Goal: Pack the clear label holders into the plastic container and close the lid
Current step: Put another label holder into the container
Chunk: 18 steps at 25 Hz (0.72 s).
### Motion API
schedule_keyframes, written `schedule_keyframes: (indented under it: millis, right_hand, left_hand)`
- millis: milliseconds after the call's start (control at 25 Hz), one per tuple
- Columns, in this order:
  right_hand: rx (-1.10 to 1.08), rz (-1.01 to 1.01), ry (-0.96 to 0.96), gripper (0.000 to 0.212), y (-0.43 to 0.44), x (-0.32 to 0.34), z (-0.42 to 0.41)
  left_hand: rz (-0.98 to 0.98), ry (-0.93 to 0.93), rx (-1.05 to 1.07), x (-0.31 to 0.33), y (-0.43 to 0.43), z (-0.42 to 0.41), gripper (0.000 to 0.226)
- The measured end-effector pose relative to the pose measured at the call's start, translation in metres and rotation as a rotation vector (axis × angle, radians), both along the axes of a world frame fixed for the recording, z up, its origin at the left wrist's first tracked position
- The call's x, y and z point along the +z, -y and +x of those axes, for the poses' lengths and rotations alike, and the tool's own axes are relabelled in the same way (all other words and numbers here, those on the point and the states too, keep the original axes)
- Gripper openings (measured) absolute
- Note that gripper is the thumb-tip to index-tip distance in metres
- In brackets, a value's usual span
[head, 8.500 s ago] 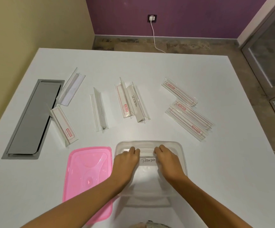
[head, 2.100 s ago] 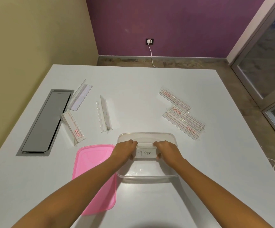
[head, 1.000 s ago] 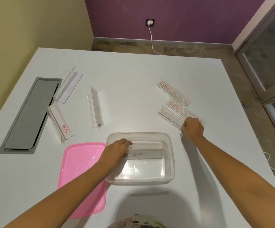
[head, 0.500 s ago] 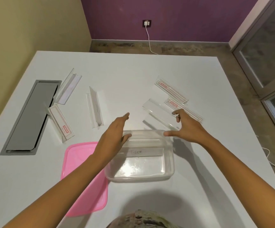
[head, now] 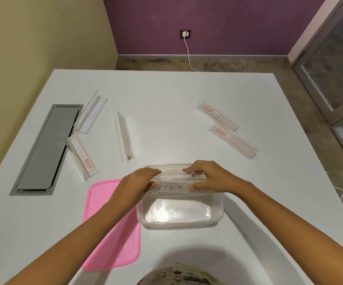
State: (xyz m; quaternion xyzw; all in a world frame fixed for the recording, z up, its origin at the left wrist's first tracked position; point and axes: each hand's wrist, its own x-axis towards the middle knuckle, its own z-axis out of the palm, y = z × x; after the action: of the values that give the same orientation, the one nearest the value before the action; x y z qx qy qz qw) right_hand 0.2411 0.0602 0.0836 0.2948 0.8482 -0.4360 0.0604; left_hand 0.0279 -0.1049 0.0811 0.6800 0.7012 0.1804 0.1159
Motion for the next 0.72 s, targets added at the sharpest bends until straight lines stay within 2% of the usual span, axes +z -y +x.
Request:
schedule_keyframes:
  millis: [160,320,560,720]
  right_hand:
    - [0.074,0.108,0.109,0.055,0.005,-0.021,-0.007]
    - [0.063,0.134,0.190,0.054,0.010,-0.037,-0.011]
    - [0.087,0.275,0.216,0.051,0.017,-0.045,-0.015]
    - [0.077,0.352,0.204,0.046,0.022,-0.044,-0.016]
  left_hand:
    - [-0.029,-0.043,-0.010,-0.017,0.001,0.004,0.034]
    - [-0.109,-0.138,0.034,-0.032,-0.005,0.007,0.028]
    - [-0.240,-0.261,0.104,-0.034,-0.014,0.017,0.024]
    - [-0.257,-0.278,0.122,-0.035,-0.017,0.017,0.025]
